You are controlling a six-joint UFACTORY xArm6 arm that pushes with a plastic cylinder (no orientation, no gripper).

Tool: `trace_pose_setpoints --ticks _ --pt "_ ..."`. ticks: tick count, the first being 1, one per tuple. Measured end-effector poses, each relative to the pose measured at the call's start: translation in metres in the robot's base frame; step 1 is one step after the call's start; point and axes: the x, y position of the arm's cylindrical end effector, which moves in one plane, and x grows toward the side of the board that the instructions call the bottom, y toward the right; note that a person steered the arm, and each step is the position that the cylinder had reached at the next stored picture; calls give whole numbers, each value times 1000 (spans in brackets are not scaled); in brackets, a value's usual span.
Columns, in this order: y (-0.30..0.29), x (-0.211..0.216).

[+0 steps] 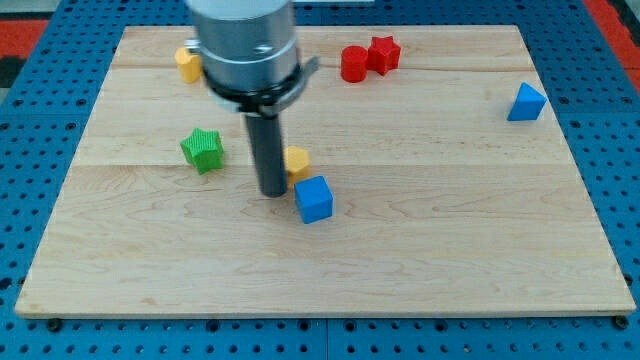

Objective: Move the yellow hexagon to the bottom of the red circle

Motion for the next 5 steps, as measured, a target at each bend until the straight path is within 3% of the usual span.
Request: trace_pose_setpoints --ticks 2,4,5 --pt "59 -46" --pt "-8 -110" --pt "32 -134"
